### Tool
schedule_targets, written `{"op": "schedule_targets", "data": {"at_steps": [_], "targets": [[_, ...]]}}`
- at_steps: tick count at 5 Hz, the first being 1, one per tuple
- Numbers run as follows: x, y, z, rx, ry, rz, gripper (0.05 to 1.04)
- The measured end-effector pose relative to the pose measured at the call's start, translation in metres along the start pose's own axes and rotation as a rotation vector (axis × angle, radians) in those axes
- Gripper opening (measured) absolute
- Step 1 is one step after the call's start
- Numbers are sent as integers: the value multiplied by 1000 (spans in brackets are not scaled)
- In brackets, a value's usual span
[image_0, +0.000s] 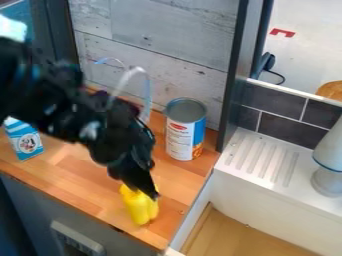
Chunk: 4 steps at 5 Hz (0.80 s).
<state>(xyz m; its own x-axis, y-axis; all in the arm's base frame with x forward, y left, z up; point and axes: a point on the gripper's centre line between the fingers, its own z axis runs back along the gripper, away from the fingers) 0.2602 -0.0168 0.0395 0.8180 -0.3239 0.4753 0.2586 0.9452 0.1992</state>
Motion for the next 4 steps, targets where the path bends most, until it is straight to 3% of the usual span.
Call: {"op": "schedule_targets", "data": {"at_steps": [2,3,4], "targets": [[3,0,-5,19,-27,-15,146],[-2,-1,-3,15,0,5,351],[-2,-1,6,8,-22,18,644]]}}
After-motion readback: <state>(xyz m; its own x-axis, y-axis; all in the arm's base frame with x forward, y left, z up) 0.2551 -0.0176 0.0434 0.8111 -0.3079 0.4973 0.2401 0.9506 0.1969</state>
